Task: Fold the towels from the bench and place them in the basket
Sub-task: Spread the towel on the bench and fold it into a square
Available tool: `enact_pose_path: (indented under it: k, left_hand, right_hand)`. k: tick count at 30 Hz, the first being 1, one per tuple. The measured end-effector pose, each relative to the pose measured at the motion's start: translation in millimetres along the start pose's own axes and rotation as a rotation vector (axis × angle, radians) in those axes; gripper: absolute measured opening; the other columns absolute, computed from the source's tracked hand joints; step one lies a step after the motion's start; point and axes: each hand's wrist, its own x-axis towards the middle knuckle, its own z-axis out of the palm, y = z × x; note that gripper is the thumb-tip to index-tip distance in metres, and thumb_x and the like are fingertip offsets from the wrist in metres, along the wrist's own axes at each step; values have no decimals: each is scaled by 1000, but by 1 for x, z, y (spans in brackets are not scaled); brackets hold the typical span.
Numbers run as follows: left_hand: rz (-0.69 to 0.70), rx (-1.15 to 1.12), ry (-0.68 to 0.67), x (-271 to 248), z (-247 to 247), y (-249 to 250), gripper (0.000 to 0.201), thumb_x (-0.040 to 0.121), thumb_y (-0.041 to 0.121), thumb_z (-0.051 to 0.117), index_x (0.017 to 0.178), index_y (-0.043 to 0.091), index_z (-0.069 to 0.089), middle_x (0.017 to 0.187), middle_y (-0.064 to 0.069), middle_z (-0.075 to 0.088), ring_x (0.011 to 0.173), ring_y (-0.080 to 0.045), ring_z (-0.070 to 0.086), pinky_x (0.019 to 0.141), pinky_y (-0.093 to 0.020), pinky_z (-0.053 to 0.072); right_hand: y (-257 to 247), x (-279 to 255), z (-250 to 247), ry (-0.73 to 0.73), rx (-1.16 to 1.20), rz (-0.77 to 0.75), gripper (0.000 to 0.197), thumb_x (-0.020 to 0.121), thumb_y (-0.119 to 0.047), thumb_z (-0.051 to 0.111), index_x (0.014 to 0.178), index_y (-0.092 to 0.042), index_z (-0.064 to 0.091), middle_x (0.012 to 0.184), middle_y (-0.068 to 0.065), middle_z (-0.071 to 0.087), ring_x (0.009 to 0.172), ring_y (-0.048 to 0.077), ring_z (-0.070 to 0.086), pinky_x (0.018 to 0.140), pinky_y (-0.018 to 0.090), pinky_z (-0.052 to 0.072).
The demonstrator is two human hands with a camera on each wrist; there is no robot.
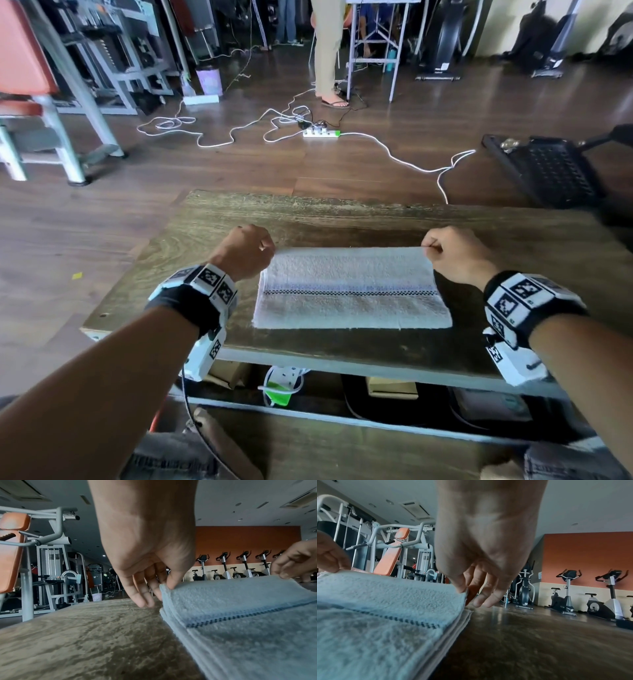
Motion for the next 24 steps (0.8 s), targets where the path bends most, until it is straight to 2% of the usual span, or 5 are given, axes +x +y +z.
enact_pose_path:
  k: [4, 9, 15, 21, 24]
  left_hand:
    - [-60, 39, -79, 16, 20, -9, 18, 98, 16, 53, 110, 11, 66, 116, -9, 68, 88, -14, 60, 73, -24, 50]
    - [-45, 54, -77, 19, 31, -21, 41, 92, 45, 62, 120, 15, 62, 112, -4, 67, 87, -14, 60, 69, -23, 47]
    - [-14, 62, -78, 17, 22, -17, 20, 95, 23, 62, 111, 12, 67, 111, -5, 69, 87, -13, 61, 68, -18, 47]
    - [55, 72, 20, 6, -16, 7, 17, 95, 26, 60, 105, 14, 67, 105, -1, 69, 84, -13, 62, 64, -20, 46]
    - [91, 52, 158, -5, -44, 20, 9, 91, 27, 64, 94, 21, 69, 99, 0, 72, 81, -16, 64, 69, -30, 53]
  right_hand:
    - [0, 13, 18, -16, -25, 3, 16, 95, -11, 59, 93, -15, 74, 93, 0, 70, 82, 18, 65, 77, 39, 57]
    - [4, 14, 29, -5, -11, -52, 13, 95, -10, 62, 92, -8, 75, 87, 1, 63, 80, 18, 61, 76, 35, 50]
    - [8, 14, 22, -81, -2, -1, 13, 92, -10, 64, 86, -21, 67, 87, 0, 69, 78, 17, 66, 75, 41, 58]
    - [-2, -2, -11, 91, 34, -31, 17, 93, -10, 60, 81, -21, 65, 87, -3, 67, 83, 18, 64, 75, 37, 55]
    - [-10, -12, -38, 234, 66, -41, 16, 89, -10, 59, 79, -21, 66, 80, -2, 69, 82, 22, 64, 78, 35, 55]
